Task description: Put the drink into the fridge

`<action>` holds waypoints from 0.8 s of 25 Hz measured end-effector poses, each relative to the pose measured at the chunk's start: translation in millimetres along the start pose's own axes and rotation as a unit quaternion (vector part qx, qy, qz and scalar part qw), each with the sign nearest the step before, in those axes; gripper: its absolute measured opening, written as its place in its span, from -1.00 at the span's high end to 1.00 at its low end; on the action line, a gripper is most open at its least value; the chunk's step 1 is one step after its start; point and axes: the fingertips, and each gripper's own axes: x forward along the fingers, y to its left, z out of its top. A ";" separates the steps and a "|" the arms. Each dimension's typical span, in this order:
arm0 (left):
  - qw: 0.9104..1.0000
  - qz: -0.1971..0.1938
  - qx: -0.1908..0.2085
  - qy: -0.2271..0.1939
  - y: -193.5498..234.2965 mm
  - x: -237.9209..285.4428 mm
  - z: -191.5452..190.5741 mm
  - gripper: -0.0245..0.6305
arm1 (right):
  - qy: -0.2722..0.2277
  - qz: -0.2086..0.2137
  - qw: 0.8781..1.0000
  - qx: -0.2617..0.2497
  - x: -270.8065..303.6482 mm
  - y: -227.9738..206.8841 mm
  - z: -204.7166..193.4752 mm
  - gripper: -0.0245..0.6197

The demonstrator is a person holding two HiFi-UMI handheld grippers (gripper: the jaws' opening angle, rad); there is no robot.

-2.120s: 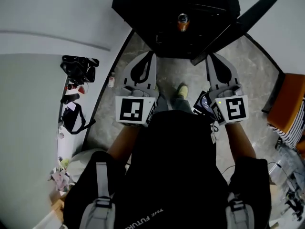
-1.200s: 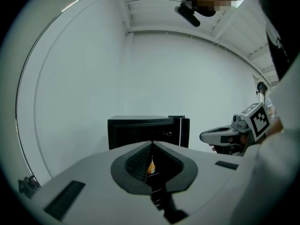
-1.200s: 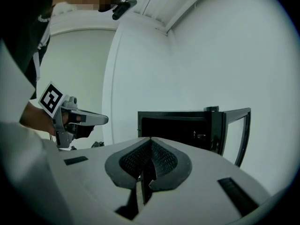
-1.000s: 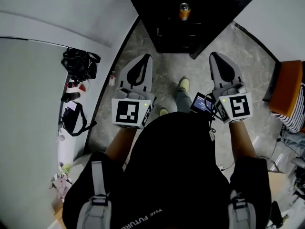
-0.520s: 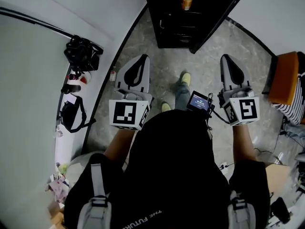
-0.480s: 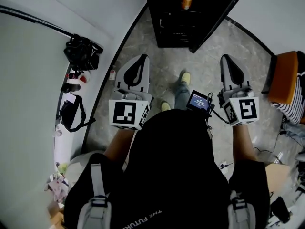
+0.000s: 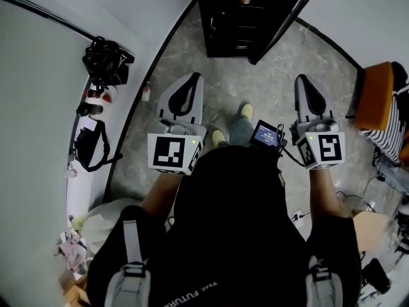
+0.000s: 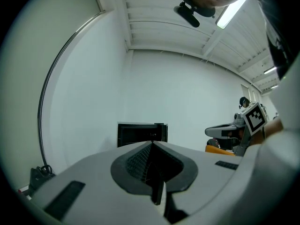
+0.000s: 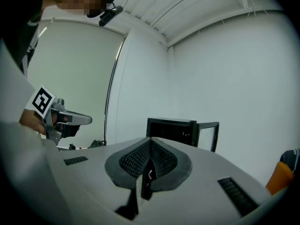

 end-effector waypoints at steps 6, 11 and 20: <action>1.000 -0.004 0.002 -0.004 -18.4 -10.5 0.4 0.88 | -0.004 -0.002 1.000 -0.001 -17.7 -0.5 -1.9 0.88; 1.000 -0.012 0.004 0.002 -37.2 -11.5 -1.2 0.88 | -0.004 -0.003 1.000 -0.007 -34.4 -6.1 -7.9 0.88; 0.999 -0.030 0.008 0.006 -118.6 -15.1 7.5 0.88 | -0.015 -0.017 1.000 -0.003 -102.3 -43.6 -7.5 0.88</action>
